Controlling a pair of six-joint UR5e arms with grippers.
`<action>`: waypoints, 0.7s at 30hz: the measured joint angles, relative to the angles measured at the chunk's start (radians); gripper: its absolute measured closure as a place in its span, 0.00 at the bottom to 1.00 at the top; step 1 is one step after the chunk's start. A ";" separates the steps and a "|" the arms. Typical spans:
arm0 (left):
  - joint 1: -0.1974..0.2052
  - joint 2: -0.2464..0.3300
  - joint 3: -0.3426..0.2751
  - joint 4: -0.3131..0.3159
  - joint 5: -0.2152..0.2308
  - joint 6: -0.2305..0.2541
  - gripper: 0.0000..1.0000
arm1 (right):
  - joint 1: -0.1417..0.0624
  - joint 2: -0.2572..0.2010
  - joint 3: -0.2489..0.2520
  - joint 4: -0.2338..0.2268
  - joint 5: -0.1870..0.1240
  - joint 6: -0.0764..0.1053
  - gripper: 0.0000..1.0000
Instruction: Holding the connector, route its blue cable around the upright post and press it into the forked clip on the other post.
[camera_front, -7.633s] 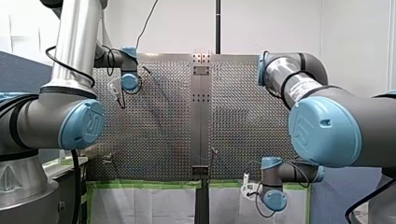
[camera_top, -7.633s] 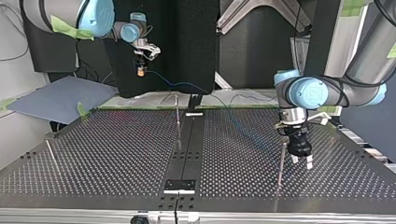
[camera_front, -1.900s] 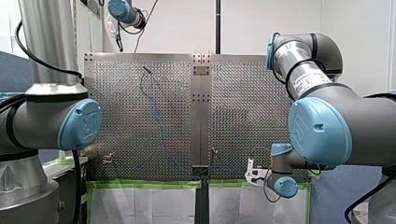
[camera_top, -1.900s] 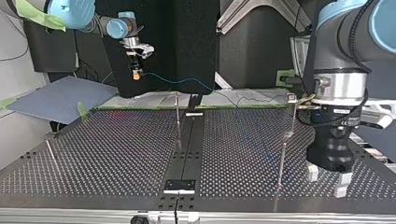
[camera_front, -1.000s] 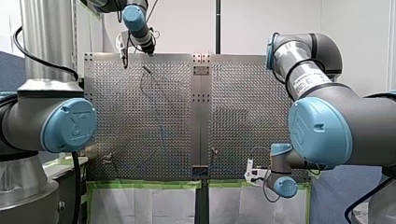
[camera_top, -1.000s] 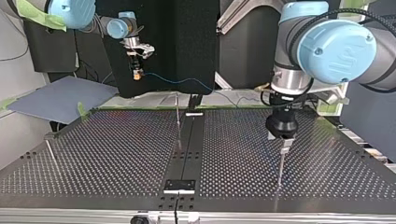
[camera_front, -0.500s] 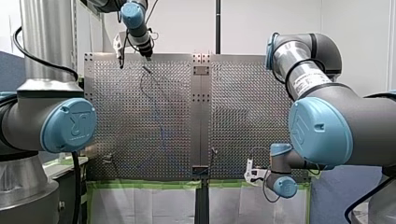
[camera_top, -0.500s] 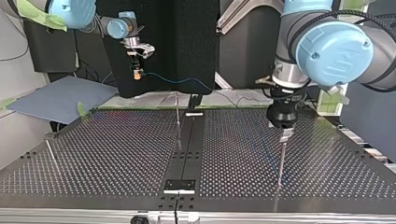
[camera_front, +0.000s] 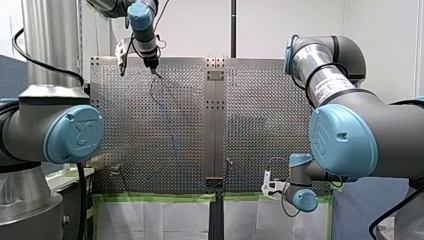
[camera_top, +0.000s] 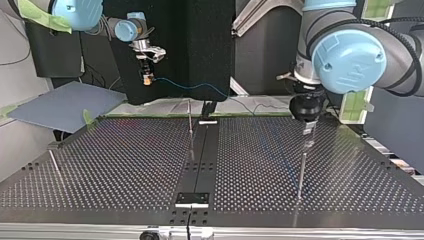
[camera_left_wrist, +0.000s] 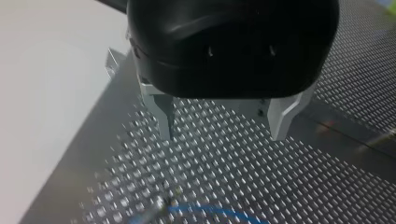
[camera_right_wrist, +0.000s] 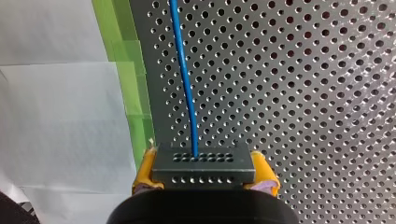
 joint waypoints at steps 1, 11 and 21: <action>0.001 0.000 -0.001 -0.006 -0.008 0.000 0.01 | 0.000 0.000 0.000 0.000 0.000 0.000 1.00; 0.009 0.001 -0.003 -0.023 -0.055 0.001 0.01 | 0.000 0.000 0.000 0.000 0.000 -0.001 1.00; 0.010 0.001 -0.002 -0.023 -0.059 0.002 0.01 | 0.000 0.000 0.000 0.001 0.000 -0.001 1.00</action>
